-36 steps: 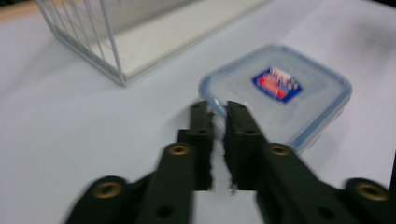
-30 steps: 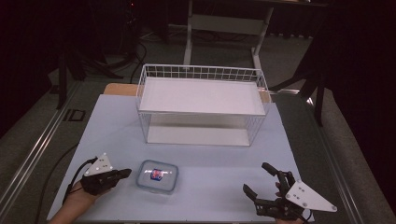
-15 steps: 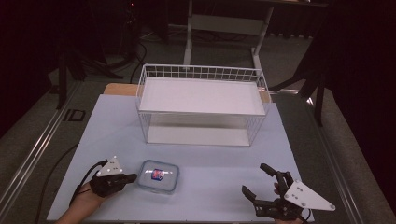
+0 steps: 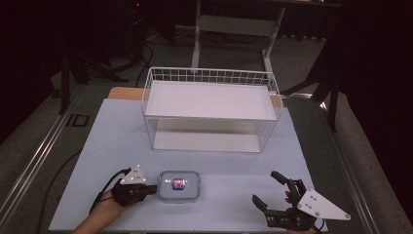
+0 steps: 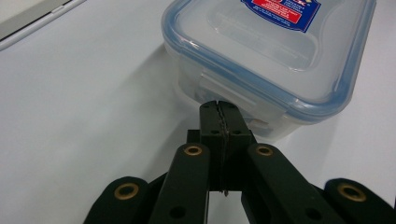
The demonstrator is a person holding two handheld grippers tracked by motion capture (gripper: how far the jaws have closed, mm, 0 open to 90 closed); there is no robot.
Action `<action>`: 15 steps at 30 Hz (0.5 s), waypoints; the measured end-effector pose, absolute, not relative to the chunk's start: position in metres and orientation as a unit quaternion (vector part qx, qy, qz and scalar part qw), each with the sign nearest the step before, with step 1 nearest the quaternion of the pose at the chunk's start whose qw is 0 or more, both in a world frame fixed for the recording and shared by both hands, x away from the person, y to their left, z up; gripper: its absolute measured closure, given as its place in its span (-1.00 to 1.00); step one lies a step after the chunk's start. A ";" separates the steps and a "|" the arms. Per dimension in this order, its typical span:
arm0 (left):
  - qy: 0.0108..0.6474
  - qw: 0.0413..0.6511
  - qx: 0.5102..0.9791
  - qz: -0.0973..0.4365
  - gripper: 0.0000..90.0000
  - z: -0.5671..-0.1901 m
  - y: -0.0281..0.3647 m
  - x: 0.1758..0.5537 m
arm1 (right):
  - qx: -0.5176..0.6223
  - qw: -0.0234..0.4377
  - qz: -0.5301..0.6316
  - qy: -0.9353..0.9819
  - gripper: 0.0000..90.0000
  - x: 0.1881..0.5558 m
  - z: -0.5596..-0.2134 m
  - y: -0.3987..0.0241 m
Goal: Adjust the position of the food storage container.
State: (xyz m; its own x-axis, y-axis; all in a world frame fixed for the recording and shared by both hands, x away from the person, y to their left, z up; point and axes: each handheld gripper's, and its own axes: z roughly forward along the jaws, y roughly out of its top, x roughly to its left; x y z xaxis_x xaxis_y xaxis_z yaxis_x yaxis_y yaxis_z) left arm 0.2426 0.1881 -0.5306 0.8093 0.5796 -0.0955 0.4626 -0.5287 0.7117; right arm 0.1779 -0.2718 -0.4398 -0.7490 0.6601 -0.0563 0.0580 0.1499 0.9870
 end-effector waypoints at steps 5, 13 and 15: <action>0.314 0.388 0.863 0.082 1.00 -0.526 0.193 0.240 | 0.255 0.250 0.600 0.716 -0.72 0.177 -0.440 -0.273; 0.309 0.381 0.867 0.084 1.00 -0.528 0.188 0.242 | 0.250 0.249 0.598 0.719 -0.72 0.177 -0.440 -0.271; 0.310 0.384 0.866 0.078 1.00 -0.531 0.183 0.245 | 0.245 0.248 0.600 0.720 -0.72 0.177 -0.439 -0.270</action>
State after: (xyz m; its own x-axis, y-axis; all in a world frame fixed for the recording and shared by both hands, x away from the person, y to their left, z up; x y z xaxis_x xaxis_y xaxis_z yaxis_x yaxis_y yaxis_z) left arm 0.2445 0.1832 -0.5310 0.7955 0.5972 -0.1025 0.4766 -0.5122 0.7145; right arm 0.1766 -0.2699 -0.4394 -0.7571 0.6501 -0.0644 0.0544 0.1610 0.9855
